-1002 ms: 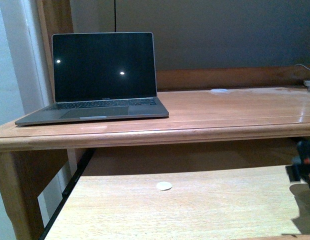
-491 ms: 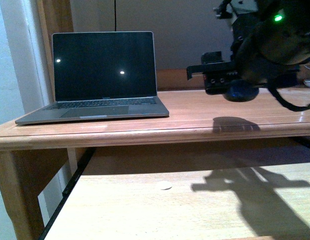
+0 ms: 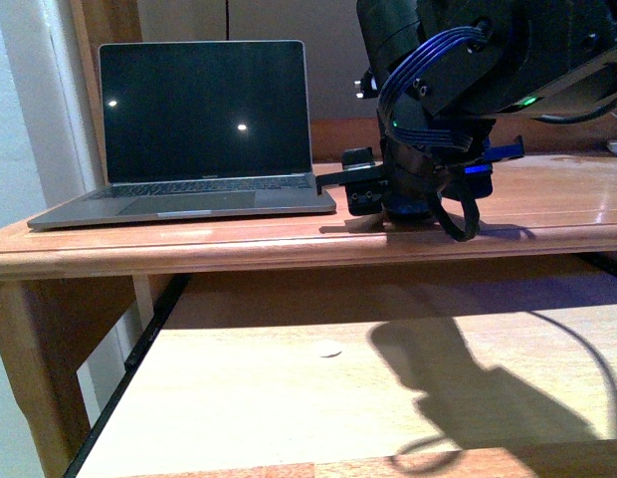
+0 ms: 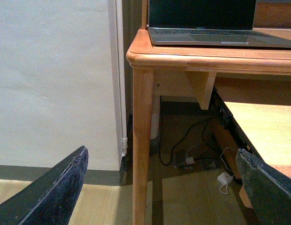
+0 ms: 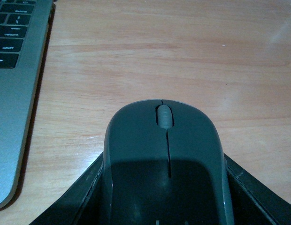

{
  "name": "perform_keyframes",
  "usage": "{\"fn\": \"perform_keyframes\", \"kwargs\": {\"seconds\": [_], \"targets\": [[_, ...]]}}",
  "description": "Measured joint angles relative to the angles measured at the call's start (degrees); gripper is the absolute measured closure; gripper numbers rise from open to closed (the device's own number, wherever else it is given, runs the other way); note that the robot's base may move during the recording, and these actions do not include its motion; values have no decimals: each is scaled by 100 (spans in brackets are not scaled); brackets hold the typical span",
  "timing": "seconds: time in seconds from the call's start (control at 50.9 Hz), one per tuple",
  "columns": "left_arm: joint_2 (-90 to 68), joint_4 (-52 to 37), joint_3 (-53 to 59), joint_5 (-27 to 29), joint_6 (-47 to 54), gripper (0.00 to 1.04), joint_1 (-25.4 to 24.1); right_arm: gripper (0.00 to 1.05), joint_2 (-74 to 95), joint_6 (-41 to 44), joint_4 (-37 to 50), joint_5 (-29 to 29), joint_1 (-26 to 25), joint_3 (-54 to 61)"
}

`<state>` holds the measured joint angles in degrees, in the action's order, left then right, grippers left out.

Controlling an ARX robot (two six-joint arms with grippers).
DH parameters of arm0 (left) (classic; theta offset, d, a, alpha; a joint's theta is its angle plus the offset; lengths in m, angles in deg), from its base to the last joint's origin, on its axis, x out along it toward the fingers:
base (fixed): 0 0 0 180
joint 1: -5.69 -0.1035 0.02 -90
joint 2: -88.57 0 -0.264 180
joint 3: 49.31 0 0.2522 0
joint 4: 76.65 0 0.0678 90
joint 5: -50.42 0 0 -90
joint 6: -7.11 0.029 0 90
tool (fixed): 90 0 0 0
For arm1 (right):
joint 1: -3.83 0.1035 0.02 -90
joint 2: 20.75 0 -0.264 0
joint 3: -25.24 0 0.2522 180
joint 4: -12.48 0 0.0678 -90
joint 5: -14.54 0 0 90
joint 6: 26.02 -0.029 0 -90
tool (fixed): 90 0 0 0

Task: Place mouse

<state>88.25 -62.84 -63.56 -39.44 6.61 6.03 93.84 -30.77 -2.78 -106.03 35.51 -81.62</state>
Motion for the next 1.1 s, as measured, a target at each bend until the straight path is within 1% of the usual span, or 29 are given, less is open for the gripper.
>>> {"fn": "perform_keyframes", "kwargs": {"seconds": [0.079, 0.138, 0.236, 0.314, 0.373, 0.432, 0.57, 0.648, 0.766, 0.884, 0.943, 1.022, 1.1], "targets": [[0, 0, 0, 0, 0, 8, 0, 47, 136, -31, 0, -59, 0, -120], [0, 0, 0, 0, -2, 8, 0, 37, 195, -63, 11, -103, 4, -166], [0, 0, 0, 0, 0, 8, 0, 25, 223, -114, 87, -142, 15, -177], [0, 0, 0, 0, 0, 8, 0, 15, 223, -160, 243, -131, 31, -177], [0, 0, 0, 0, 0, 8, 0, 6, 173, -223, 439, -48, 35, -125], [0, 0, 0, 2, -2, 8, 0, 7, 24, -271, 638, 87, 28, 74], [0, 0, 0, 0, 0, 8, 0, 7, -529, -323, 992, 507, -59, 719], [0, 0, 0, 0, 0, 8, 0, 7, -1346, -321, 1502, 1071, -267, 1589], [0, 0, 0, 2, -2, 8, 0, 7, -2323, -308, 1965, 1843, -575, 2647], [0, 0, 0, 0, 0, 8, 0, 7, -3753, -310, 2782, 3429, -1246, 4481], [0, 0, 0, 0, -2, 8, 0, 7, -4459, -297, 3180, 4350, -1742, 5482], [0, 0, 0, 0, -2, 8, 0, 7, -4911, -278, 3386, 5049, -2197, 6164], [0, 0, 0, 0, -2, 8, 0, 7, -5298, -245, 3613, 5880, -2806, 6870]]}}
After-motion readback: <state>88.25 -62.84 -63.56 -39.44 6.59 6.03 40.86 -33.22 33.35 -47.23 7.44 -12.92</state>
